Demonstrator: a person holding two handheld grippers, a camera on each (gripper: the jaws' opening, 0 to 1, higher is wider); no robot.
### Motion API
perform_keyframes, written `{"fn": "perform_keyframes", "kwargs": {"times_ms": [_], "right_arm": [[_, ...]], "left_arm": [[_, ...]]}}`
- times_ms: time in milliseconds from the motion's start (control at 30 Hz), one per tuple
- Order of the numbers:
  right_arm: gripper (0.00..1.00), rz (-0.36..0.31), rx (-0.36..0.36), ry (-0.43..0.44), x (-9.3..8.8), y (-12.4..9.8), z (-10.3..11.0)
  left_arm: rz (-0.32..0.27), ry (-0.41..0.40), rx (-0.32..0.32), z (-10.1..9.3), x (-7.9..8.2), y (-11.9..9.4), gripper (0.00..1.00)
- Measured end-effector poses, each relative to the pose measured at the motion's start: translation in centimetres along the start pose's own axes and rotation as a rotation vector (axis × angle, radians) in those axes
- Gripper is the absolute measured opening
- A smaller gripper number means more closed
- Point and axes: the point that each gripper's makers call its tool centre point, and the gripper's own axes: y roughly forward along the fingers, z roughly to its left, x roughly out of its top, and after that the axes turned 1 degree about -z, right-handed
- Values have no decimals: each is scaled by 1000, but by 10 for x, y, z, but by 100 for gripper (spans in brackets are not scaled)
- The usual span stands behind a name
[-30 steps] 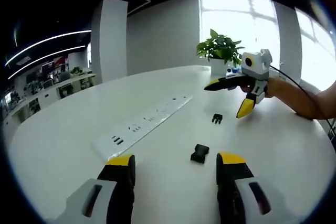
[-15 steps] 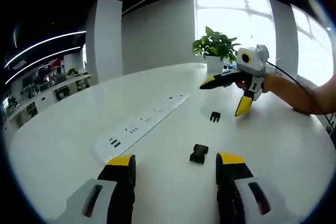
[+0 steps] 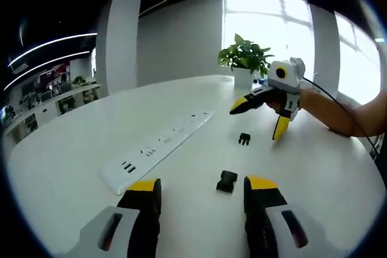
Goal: Snap the two parts of the plastic buckle together until the buckle closes and remains connected.
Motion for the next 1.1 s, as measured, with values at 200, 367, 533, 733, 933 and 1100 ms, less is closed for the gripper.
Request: {"fn": "perform_keyframes", "kwargs": {"times_ms": [200, 367, 533, 733, 933, 1100], "right_arm": [[61, 10, 7, -7, -4, 1, 2], [58, 8, 22, -16, -2, 1, 4], [57, -1, 46, -21, 1, 3, 5], [53, 3, 67, -36, 4, 7, 5], [52, 3, 105, -39, 3, 10, 9], [47, 1, 106, -32, 2, 9, 4]], "left_arm": [[8, 14, -2, -1, -1, -1, 56], [17, 27, -14, -3, -3, 1, 54], [25, 52, -41, -7, -3, 4, 52], [31, 82, -55, -9, 0, 7, 50], [39, 118, -83, -13, -1, 8, 45], [41, 124, -92, -13, -2, 8, 44]]}}
